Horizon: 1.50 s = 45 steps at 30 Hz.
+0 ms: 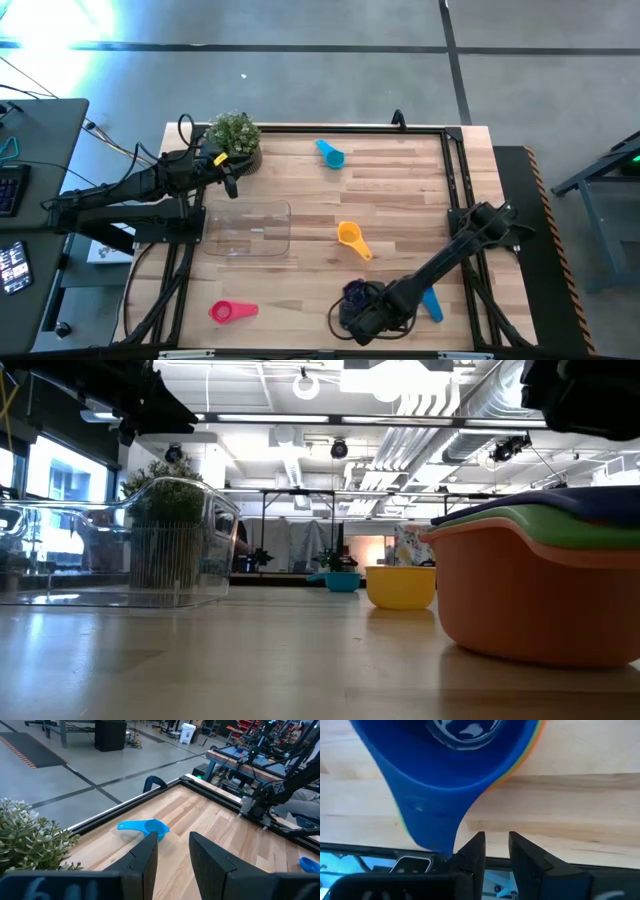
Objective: Nest measuring cups in basket
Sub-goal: Stack the purple measuring cup on top of the green measuring cup, then stack the yellow measuring cup on top of the purple measuring cup
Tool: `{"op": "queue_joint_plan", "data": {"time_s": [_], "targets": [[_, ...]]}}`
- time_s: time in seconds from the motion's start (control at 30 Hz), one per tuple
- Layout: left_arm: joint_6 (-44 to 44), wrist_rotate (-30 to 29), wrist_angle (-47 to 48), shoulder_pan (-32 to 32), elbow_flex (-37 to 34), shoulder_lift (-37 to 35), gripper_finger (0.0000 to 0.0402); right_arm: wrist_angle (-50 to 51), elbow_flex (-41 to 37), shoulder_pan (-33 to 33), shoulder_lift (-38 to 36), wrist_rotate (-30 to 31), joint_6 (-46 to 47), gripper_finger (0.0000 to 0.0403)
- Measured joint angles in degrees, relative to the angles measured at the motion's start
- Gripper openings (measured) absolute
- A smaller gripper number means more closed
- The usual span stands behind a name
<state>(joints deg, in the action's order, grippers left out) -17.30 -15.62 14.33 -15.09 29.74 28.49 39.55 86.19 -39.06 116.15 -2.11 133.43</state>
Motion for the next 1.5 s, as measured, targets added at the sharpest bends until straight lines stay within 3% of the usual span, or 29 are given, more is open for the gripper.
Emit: {"op": "queue_joint_plan", "data": {"time_s": [0.73,1.03,1.5], "targets": [[-0.02,0.02,0.00,0.02,0.00,0.02,0.0104,-2.96,0.00,1.89,0.44,1.40,-2.72,0.0078],[-1.41,6.84,-1.64,0.04,0.00,0.02,0.0104,-4.36,2.01,1.41,0.44,0.94,-1.90,0.0078],[-2.10,11.10,-5.16,0.06,2.25,0.87,0.0104,28.56,20.25,1.36,0.42,5.70,-5.10,0.0078]]}}
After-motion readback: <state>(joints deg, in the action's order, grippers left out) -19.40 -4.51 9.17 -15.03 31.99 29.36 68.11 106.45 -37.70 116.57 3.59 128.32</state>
